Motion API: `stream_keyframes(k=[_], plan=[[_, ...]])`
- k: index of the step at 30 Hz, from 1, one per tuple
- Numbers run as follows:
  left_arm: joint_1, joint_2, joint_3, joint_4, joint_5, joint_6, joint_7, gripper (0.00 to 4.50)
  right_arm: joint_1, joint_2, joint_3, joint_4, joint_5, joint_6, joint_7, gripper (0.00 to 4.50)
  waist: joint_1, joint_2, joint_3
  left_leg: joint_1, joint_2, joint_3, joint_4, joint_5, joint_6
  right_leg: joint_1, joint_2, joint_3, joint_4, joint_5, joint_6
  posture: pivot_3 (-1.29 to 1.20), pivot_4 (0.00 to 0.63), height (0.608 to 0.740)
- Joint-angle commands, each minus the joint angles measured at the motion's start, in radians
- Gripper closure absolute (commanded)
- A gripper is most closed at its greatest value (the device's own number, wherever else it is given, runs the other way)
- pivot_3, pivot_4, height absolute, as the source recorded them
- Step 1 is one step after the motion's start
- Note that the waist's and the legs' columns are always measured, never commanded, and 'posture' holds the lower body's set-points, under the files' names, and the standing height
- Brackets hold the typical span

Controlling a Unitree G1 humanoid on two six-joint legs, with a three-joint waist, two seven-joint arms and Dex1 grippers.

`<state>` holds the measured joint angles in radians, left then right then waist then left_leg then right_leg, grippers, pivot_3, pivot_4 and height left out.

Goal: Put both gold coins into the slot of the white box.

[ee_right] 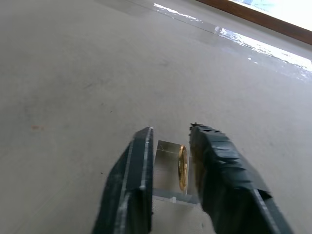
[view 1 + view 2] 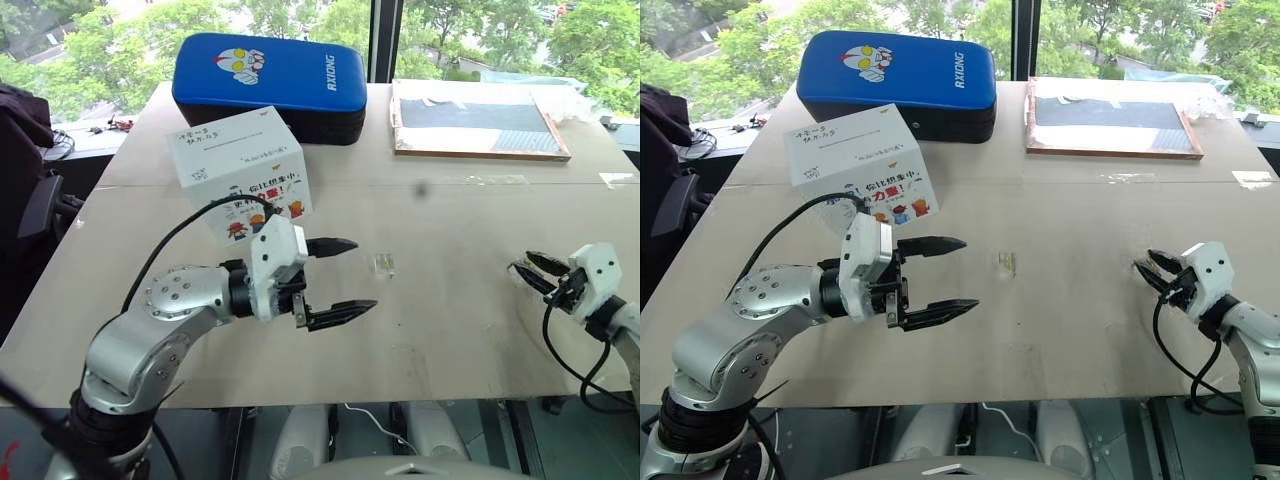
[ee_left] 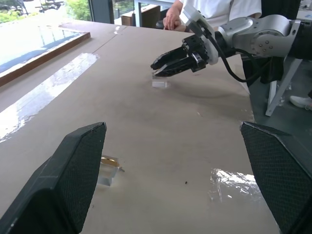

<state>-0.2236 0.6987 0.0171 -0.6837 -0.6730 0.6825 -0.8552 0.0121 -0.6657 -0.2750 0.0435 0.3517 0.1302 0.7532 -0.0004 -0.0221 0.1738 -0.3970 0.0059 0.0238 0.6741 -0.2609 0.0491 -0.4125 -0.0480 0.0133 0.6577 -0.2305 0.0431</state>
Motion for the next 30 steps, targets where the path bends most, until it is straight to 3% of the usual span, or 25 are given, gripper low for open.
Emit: stream_keyframes(k=[1,10,15,20,26,30], plan=[[-0.008,0.014,0.004,-0.030,-0.009,-0.002,0.013,0.00,0.010,-0.029,-0.015,-0.004,-0.012,0.014,0.010,4.46,0.000,0.000,0.000,0.000,0.000,0.000,0.000,0.000,0.000,0.000,0.000,0.000,0.000,0.000,0.000,0.00,0.150,0.740],[-0.007,0.010,-0.007,-0.013,-0.009,-0.011,0.021,0.00,0.002,-0.004,-0.061,-0.030,0.046,0.051,-0.014,4.46,0.000,0.000,0.000,0.000,0.000,0.000,0.000,0.000,0.000,0.000,0.000,0.000,0.000,0.000,0.000,0.00,0.150,0.740],[-0.008,-0.073,0.037,0.006,-0.146,0.031,0.072,0.00,-0.038,0.073,-0.118,-0.202,0.324,0.257,-0.036,4.46,-0.005,0.000,0.000,0.000,0.000,0.000,0.000,0.000,0.000,0.000,0.000,0.001,0.000,0.001,0.001,0.00,0.150,0.740],[0.029,-0.183,0.025,0.006,-0.333,0.105,0.176,0.00,-0.090,0.265,-0.026,-0.485,0.695,0.468,-0.241,4.46,-0.015,0.000,0.000,0.000,0.002,-0.002,0.000,0.000,0.000,0.000,0.001,0.002,0.000,0.001,0.002,0.00,0.150,0.740],[0.039,-0.406,0.062,0.074,-0.664,0.093,0.433,0.00,-0.181,0.461,0.105,-0.613,0.983,0.530,-0.445,4.46,-0.006,0.000,0.000,-0.002,0.002,-0.004,0.001,0.000,0.000,0.000,-0.005,0.001,0.000,0.001,0.002,0.00,0.150,0.740],[0.038,-0.458,0.088,0.105,-0.794,0.066,0.518,0.00,-0.228,0.515,0.140,-0.616,1.119,0.525,-0.501,4.46,-0.009,0.000,0.000,-0.002,0.000,-0.003,0.001,0.000,0.000,0.000,-0.004,0.000,0.000,0.001,0.002,0.00,0.150,0.740]])
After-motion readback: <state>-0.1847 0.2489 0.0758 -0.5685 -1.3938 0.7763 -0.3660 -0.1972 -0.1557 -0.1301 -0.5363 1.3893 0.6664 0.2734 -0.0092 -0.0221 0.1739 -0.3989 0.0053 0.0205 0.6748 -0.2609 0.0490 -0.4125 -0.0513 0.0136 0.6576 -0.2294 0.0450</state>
